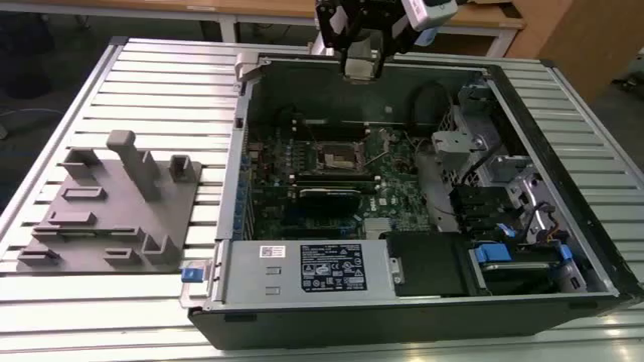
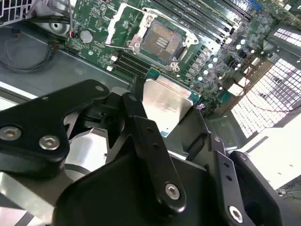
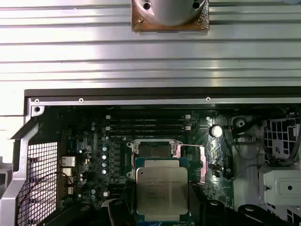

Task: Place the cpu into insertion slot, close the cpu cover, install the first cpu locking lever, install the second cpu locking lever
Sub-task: 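Place the cpu into insertion slot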

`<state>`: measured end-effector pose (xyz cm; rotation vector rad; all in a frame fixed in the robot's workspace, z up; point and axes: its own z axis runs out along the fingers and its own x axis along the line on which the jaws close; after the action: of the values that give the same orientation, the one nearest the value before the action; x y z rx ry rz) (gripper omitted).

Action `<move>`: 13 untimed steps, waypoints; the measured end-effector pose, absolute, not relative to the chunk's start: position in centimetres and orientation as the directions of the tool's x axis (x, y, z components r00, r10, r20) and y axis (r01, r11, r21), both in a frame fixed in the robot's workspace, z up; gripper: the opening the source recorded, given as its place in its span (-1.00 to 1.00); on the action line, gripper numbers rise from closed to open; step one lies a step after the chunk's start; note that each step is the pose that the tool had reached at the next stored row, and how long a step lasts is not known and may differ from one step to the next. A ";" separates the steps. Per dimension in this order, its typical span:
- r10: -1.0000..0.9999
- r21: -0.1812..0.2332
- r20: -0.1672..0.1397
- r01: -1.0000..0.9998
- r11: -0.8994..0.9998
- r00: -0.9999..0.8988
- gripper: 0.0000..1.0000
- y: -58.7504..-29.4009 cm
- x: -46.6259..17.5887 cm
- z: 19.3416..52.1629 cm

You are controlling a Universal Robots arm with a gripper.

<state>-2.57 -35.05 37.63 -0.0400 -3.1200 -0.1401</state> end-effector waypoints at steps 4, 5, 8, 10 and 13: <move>0.025 0.089 0.019 0.026 0.996 -1.000 0.08 -35.1 -2.6 37.6; 0.025 0.089 0.019 0.026 0.996 -1.000 0.08 -35.1 -2.6 37.6; 0.025 0.089 0.019 0.026 0.996 -1.000 0.08 -35.1 -2.6 37.6; 0.025 0.089 0.019 0.026 0.996 -1.000 0.08 -35.1 -2.6 37.6; 0.025 0.092 0.019 0.026 0.995 -1.000 0.08 -35.1 -2.6 37.5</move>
<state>-2.57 -35.06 37.48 -0.0400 -3.1200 -0.1439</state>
